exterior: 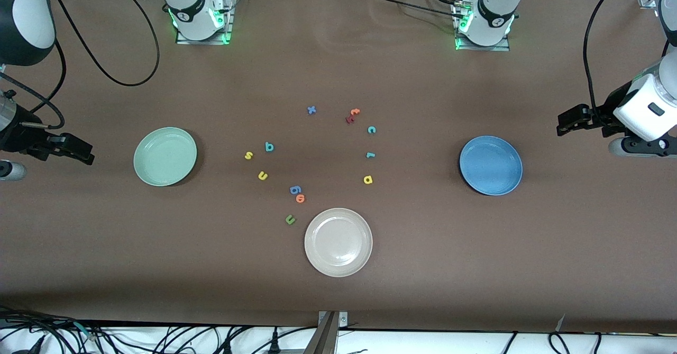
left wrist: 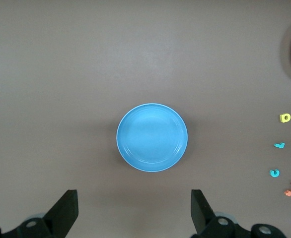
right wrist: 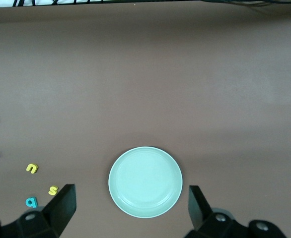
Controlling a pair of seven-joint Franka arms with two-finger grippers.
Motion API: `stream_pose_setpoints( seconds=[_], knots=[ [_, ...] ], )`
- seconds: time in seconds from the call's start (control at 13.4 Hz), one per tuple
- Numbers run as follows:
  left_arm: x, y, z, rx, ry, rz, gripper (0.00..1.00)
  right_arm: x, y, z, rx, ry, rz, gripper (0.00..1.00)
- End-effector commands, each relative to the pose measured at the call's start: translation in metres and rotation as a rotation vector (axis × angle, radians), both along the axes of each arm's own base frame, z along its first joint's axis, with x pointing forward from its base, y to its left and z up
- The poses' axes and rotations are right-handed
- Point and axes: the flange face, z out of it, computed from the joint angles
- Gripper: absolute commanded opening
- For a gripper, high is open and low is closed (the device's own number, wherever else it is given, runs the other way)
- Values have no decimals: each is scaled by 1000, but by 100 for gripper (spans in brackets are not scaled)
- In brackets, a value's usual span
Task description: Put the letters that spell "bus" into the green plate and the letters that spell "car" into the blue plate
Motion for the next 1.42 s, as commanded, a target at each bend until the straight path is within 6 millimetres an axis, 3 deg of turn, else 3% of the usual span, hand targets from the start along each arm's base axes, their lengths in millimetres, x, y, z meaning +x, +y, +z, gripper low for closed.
stream_pose_setpoints(
  seconds=[0.0, 0.45, 0.74, 1.34],
  knots=[
    [2, 1, 4, 22, 5, -20, 100, -2, 0, 8, -11, -7, 18, 100],
    [2, 1, 5, 22, 4, -21, 100, -2, 8, 7, -8, -3, 29, 100],
    [2, 0, 4, 22, 5, -22, 100, -3, 27, 2, 1, 12, 48, 100],
    [2, 1, 4, 22, 5, -19, 100, -3, 27, 1, -1, 21, 51, 100]
  ],
)
